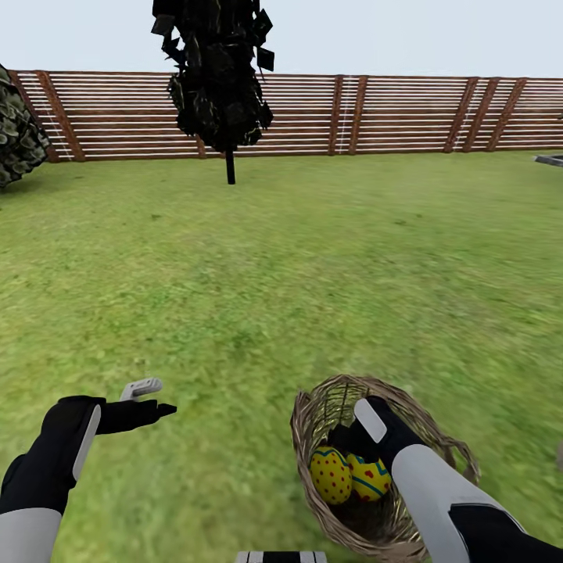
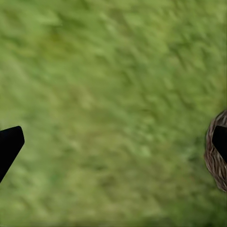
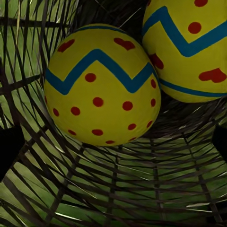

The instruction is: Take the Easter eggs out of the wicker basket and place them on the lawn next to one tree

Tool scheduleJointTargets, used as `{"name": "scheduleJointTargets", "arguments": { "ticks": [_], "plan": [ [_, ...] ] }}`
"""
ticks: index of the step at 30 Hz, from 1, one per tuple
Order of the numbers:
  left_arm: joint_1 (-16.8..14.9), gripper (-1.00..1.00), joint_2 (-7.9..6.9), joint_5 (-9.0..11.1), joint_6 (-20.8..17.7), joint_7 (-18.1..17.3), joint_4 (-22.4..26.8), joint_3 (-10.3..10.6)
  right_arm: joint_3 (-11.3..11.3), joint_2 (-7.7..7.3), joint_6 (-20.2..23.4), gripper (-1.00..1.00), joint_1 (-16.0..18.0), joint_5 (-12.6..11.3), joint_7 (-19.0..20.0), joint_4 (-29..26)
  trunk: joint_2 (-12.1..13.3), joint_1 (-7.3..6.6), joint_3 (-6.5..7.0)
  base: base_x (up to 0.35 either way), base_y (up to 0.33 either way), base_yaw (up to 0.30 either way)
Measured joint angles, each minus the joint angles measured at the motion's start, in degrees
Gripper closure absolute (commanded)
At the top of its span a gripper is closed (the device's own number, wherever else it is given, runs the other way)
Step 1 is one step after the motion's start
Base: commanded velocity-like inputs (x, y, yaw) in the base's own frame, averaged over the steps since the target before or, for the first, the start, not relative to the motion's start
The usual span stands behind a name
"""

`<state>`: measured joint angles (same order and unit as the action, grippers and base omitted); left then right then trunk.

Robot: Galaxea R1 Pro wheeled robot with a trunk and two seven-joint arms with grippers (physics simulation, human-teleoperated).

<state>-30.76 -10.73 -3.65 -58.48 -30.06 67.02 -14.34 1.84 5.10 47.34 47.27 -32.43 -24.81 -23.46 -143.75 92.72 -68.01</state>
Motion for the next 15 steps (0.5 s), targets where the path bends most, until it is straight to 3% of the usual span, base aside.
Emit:
{"name": "scheduleJointTargets", "arguments": {
  "ticks": [5,15],
  "plan": [
    [0.0,-1.0,0.0,0.0,0.0,0.0,0.0,0.0,0.0,0.16,0.0,-1.0,0.0,0.0,0.0,0.0,-0.1,0.13,-1.1,0.0,0.0,0.0],
    [0.0,-1.0,-0.08,0.0,0.0,0.0,0.0,0.0,0.0,0.22,0.0,-1.0,0.0,0.0,0.0,0.0,-0.1,0.13,-1.11,0.0,0.004,0.0]
  ]
}}
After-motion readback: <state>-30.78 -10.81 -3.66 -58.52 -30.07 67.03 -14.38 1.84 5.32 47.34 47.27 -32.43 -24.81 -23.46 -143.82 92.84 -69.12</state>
